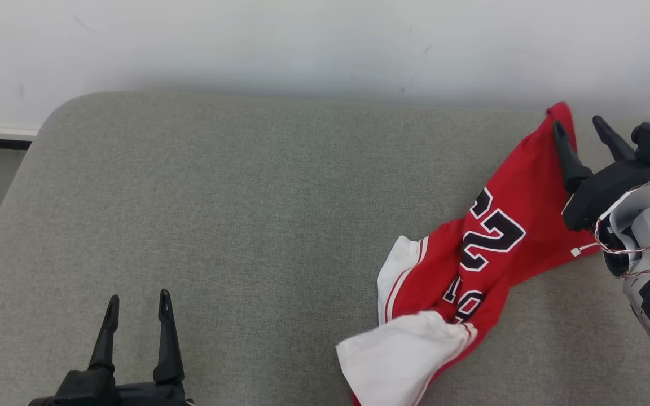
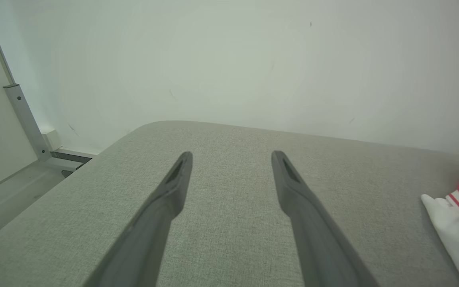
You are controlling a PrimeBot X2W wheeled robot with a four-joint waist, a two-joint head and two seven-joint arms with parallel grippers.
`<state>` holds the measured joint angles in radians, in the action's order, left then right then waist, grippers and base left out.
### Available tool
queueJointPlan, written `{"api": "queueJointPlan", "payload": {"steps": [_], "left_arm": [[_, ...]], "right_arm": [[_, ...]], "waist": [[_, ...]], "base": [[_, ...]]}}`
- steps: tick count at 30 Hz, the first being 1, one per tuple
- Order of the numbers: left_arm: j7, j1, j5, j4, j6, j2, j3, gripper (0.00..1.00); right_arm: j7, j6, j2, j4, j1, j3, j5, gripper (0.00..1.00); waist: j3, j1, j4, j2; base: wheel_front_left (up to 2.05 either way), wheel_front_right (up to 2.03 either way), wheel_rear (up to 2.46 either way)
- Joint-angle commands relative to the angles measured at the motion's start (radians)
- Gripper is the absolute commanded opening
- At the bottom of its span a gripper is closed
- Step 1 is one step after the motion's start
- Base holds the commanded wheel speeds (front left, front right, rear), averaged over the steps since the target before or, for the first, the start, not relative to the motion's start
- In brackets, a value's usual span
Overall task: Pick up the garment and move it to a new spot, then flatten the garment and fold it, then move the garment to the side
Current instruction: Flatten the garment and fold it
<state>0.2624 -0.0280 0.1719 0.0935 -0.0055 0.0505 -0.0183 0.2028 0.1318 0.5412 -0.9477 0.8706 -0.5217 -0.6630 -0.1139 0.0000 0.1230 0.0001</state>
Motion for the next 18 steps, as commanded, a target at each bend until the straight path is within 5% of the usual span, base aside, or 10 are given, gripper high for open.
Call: {"api": "queueJointPlan", "payload": {"steps": [1,10,18], "left_arm": [[0.003,0.003,0.002,0.003,0.005,-0.001,0.002,1.0],[0.003,0.029,-0.012,-0.001,-0.002,-0.001,0.017,1.0],[0.003,0.059,-0.017,-0.01,-0.004,0.0,0.032,1.0]], "right_arm": [[0.024,-0.003,0.005,0.002,0.012,-0.005,0.011,1.0],[0.062,-0.003,0.02,0.128,-0.056,0.017,0.025,1.0],[0.062,-0.003,0.006,0.425,-0.319,0.204,0.09,1.0]], "waist": [[0.012,0.0,-0.009,-0.0001],[0.061,0.0,-0.052,-0.0001],[0.096,0.0,-0.094,-0.0001]], "base": [[0.0,0.0,0.0],[0.0,0.0,0.0],[0.0,0.0,0.0]]}}
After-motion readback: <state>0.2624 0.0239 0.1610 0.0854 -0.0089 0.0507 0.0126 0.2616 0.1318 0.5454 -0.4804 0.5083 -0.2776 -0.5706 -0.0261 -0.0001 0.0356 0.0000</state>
